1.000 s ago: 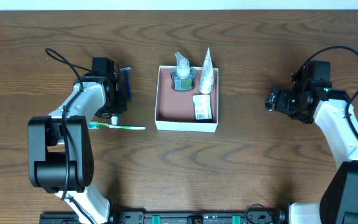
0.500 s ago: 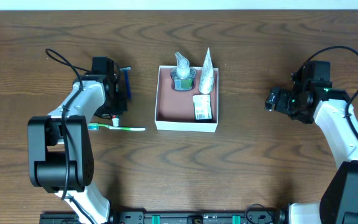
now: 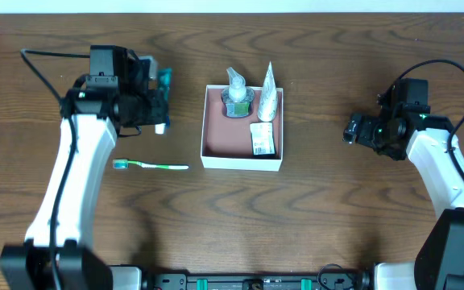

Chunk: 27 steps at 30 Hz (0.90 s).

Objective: Pack container
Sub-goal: 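Carry the toothpaste right and lay it in the box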

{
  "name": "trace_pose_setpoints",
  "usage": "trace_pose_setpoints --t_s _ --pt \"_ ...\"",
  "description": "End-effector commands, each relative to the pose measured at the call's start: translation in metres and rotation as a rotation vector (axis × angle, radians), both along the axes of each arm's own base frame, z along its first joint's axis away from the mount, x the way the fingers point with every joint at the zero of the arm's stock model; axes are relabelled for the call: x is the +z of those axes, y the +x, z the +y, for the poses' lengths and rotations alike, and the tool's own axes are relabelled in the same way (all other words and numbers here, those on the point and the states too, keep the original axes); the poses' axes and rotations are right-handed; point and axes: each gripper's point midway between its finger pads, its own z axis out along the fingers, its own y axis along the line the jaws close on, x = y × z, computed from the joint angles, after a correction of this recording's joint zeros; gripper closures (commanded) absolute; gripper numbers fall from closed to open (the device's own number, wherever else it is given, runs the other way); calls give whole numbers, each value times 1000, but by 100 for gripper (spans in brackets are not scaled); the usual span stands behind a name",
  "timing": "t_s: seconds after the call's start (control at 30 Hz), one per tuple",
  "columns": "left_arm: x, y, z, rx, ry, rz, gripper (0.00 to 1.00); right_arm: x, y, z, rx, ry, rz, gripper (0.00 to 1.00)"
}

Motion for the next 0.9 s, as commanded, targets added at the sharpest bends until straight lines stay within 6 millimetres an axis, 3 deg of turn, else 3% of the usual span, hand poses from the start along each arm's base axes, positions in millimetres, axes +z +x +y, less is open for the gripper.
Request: trace_pose_setpoints --t_s 0.0,0.17,0.4,0.6,0.73,0.87 --pt "21 -11 -41 -162 -72 -55 79 -3 -2 -2 5 -6 9 1" --pt "10 -19 -78 -233 -57 -27 79 -3 -2 -2 5 -6 9 1" --pt "-32 -15 -86 -96 14 108 79 -3 -2 -2 6 -6 9 1" --pt "-53 -11 -88 -63 13 166 77 -3 -2 -2 5 -6 9 1" --pt "-54 -10 -89 -64 11 164 56 -3 -2 -2 5 -6 9 1" --pt "-52 -10 -92 -73 -2 160 54 -3 -2 -2 5 -6 9 1"
